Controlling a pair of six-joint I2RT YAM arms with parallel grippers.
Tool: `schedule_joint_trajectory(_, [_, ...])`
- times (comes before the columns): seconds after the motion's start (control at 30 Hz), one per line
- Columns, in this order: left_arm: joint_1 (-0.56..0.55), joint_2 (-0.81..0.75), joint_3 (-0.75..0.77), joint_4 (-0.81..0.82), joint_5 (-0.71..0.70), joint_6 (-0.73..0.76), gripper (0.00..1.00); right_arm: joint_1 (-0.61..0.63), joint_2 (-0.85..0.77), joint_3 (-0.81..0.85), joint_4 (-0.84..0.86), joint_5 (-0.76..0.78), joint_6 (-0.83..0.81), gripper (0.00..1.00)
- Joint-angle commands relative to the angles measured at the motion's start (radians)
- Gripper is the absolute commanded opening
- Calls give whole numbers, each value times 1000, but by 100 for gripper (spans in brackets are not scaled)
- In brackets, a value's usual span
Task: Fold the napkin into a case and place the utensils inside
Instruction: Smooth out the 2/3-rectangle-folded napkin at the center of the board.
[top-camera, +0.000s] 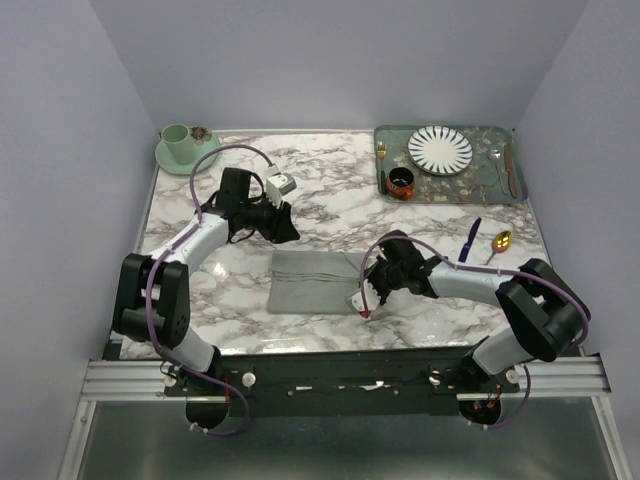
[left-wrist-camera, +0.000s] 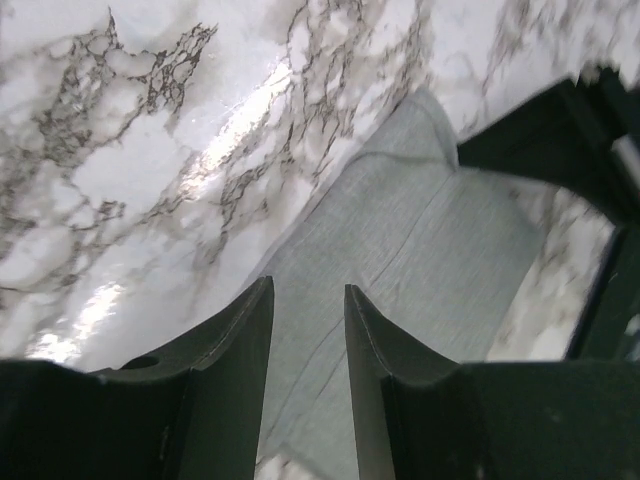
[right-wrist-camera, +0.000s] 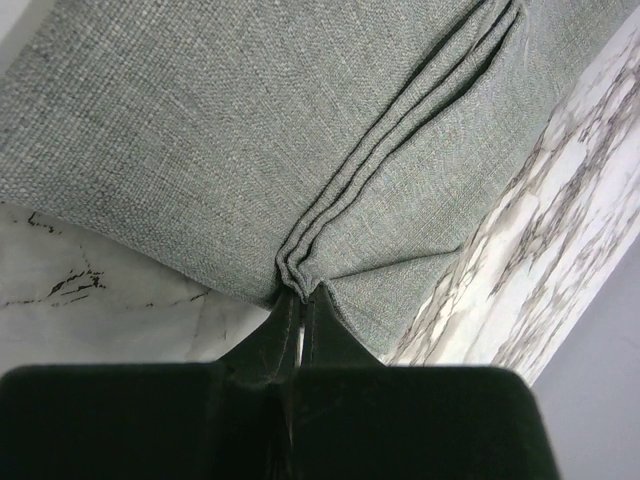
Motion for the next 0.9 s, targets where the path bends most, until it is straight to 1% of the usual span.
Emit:
schedule_joint_trajectory(0.0, [0, 79, -139, 469, 69, -629, 42, -6, -18, -69, 50, 30, -52, 1])
schedule_joint_trajectory(0.03, [0, 90, -159, 512, 72, -685, 42, -6, -21, -75, 50, 31, -60, 1])
schedule_joint_trajectory(0.1, [3, 111, -208, 620, 72, -795, 42, -8, -27, -90, 105, 34, -66, 1])
schedule_joint_trajectory(0.17, [4, 110, -239, 649, 59, -809, 43, -8, -32, -95, 131, 34, -46, 1])
schedule_joint_trajectory(0.23, [17, 81, -251, 630, 45, -754, 44, -8, -42, -87, 133, 28, -28, 1])
schedule_joint_trajectory(0.27, [20, 69, -244, 601, 43, -704, 43, -11, -47, -87, 140, 22, -15, 1])
schedule_joint_trajectory(0.3, [20, 40, -228, 482, 25, -638, 43, -18, -53, -87, 145, 5, -12, 1])
schedule_joint_trajectory(0.33, [18, 21, -219, 432, 14, -510, 44, -20, -62, -90, 154, 1, -5, 1])
schedule_joint_trajectory(0.37, [18, 3, -205, 391, 0, -457, 45, -22, -64, -92, 157, -2, -2, 1])
schedule_joint_trajectory(0.4, [18, -25, -195, 299, -15, -406, 46, -25, -67, -95, 162, -13, -6, 1])
schedule_joint_trajectory(0.43, [21, -34, -189, 262, -27, -357, 47, -29, -72, -98, 165, -19, -17, 1])
schedule_joint_trajectory(0.47, [26, -42, -185, 243, -21, -363, 47, -31, -72, -112, 181, -24, -40, 1])
schedule_joint_trajectory(0.53, [30, -54, -195, 264, 23, -419, 47, -32, -70, -124, 200, -32, -61, 1])
schedule_joint_trajectory(0.57, [23, -57, -214, 290, 31, -517, 47, -32, -61, -129, 218, -33, -81, 1])
schedule_joint_trajectory(0.6, [21, -54, -225, 371, 37, -570, 46, -34, -61, -141, 231, -35, -89, 1])
schedule_joint_trajectory(0.67, [17, -36, -250, 454, 51, -684, 46, -32, -58, -152, 270, -39, -100, 1])
schedule_joint_trajectory(0.7, [14, -5, -256, 524, 52, -767, 45, -34, -55, -159, 275, -41, -106, 1])
schedule_joint_trajectory(0.77, [11, 27, -264, 589, 55, -823, 44, -34, -56, -161, 272, -39, -116, 1])
schedule_joint_trajectory(0.87, [1, 81, -251, 634, 58, -849, 42, -32, -56, -164, 272, -39, -120, 1])
